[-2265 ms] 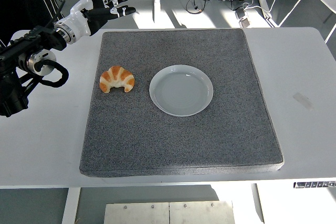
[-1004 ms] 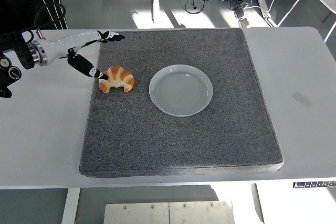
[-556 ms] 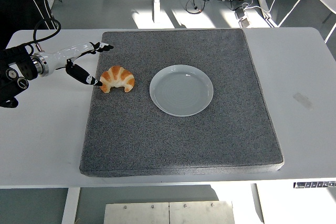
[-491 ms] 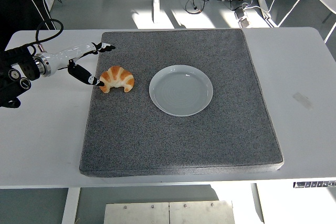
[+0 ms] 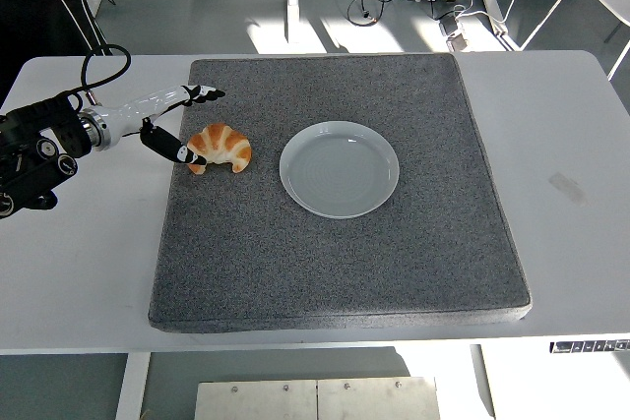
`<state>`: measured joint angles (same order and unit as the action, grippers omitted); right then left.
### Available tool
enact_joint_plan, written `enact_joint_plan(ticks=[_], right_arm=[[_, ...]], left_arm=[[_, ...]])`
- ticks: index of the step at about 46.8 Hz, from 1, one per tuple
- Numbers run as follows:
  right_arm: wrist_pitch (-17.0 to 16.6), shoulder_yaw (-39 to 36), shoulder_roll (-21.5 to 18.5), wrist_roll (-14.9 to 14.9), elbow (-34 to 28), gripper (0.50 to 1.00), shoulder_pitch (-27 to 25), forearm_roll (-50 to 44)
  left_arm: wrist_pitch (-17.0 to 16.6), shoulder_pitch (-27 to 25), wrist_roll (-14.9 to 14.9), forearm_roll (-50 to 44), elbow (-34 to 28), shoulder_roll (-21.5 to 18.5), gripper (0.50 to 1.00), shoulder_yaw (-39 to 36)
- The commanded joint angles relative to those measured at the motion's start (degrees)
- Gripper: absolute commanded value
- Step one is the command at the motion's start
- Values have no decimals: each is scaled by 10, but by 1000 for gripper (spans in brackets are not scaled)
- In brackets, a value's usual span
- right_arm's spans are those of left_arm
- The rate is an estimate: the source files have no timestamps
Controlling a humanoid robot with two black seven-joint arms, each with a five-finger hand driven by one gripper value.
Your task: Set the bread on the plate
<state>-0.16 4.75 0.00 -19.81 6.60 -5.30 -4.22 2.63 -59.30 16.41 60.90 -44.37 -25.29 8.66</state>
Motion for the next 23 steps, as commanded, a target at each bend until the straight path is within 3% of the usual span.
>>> enact_joint_plan(ticks=[1,19,23], right_arm=[[0,0,0,-1,0,1000,0,0],[0,0,0,0,0,1000,0,0],[1,0,0,-1,0,1000,0,0]], left_arm=[[-3,1,1,0,17,13,925,-2],[-22,2,16,-2,40,43,898,-26],[-22,2,17,0,40,43,803,-27]])
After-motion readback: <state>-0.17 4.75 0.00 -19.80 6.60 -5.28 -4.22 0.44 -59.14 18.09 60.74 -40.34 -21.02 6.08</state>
